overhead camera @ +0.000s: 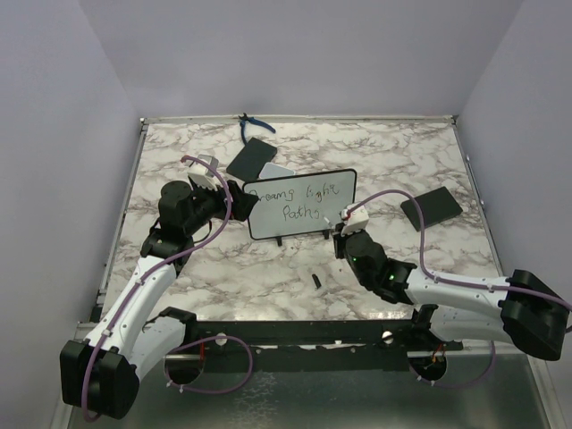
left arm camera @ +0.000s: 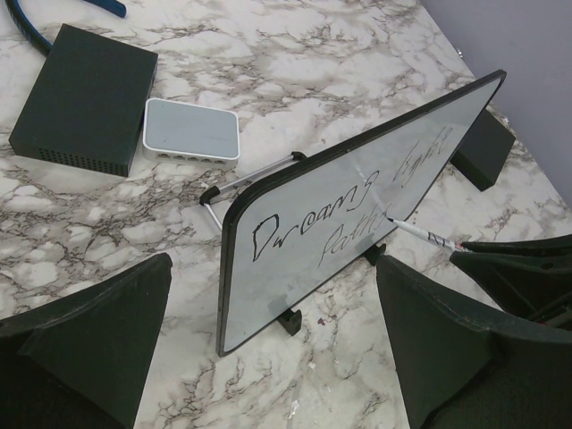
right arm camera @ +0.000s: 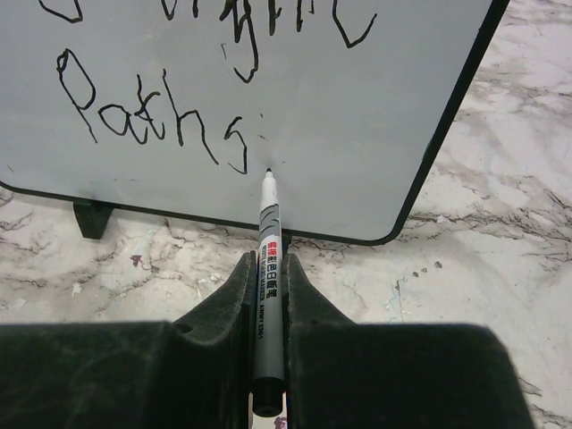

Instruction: Write a sentence on the whiteboard

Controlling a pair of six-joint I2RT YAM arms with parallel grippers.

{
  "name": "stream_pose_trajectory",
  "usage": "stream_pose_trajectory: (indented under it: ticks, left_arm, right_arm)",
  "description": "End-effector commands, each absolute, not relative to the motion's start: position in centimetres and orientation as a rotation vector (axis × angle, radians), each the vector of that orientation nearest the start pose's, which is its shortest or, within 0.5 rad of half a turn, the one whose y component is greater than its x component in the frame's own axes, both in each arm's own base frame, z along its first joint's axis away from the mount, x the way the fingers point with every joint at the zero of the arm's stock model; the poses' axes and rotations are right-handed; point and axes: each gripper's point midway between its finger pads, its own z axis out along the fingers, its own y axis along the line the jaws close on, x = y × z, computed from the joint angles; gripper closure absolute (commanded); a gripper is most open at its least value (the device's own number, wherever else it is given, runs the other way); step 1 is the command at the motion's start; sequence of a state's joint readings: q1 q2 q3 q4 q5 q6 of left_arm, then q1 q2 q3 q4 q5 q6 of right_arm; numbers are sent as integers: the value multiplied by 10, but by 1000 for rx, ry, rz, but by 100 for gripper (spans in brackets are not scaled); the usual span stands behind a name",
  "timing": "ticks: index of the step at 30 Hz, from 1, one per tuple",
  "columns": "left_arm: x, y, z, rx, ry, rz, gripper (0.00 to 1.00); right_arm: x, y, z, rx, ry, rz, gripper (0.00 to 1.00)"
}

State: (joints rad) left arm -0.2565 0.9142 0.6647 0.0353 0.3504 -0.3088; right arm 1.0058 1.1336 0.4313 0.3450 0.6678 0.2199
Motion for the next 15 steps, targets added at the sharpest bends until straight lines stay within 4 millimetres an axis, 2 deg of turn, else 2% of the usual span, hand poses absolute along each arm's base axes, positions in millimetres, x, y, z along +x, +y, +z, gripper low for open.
stream_pose_trajectory:
  ticks: [1, 7, 15]
  left_arm:
    - [301, -152, 233, 218, 1804, -709, 3]
    - [301, -152, 233, 218, 1805, -709, 3]
    - [301, -153, 233, 218, 1804, -711, 3]
  right_arm:
    - [266, 220, 134, -256, 1808, 196, 100]
    - [268, 220, 131, -257, 1812, 188, 99]
    - [268, 219, 137, -252, 1797, 187, 99]
